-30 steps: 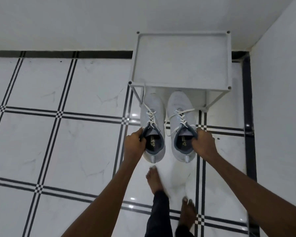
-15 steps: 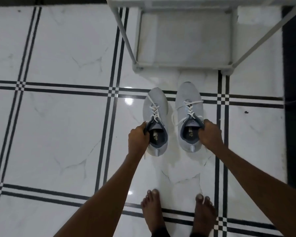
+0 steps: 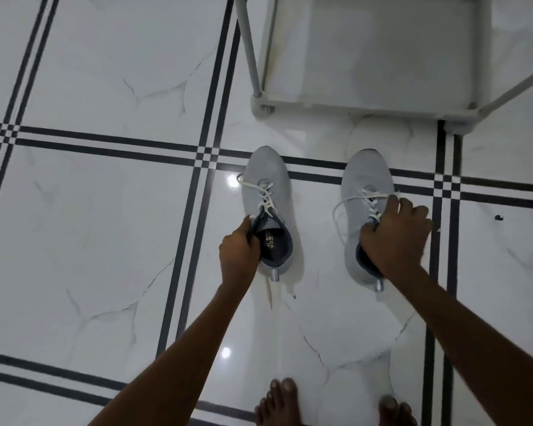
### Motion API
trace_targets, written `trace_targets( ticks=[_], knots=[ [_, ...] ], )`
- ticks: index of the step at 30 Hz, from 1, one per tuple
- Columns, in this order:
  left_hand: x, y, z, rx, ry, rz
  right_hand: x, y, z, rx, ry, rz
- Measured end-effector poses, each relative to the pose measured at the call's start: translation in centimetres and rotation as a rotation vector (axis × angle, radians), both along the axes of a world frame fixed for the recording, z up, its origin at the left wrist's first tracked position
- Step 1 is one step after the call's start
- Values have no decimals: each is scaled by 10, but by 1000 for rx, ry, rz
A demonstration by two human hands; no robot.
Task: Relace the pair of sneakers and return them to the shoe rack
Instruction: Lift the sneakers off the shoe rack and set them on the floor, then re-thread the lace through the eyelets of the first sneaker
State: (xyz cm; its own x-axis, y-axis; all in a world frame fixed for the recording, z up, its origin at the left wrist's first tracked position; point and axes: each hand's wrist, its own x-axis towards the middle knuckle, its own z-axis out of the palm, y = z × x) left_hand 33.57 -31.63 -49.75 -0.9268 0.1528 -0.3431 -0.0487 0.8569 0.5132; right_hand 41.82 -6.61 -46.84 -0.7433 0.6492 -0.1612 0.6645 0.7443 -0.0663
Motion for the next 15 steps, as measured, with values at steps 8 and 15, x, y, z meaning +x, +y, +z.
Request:
trace_targets(
  ticks=[8, 15],
  knots=[
    [-19, -22, -20, 174, 77, 12, -87, -86, -22, -341, 263, 242],
    [-97, -33, -5, 106, -102, -282, -139, -107, -44, -661, 281, 82]
  ],
)
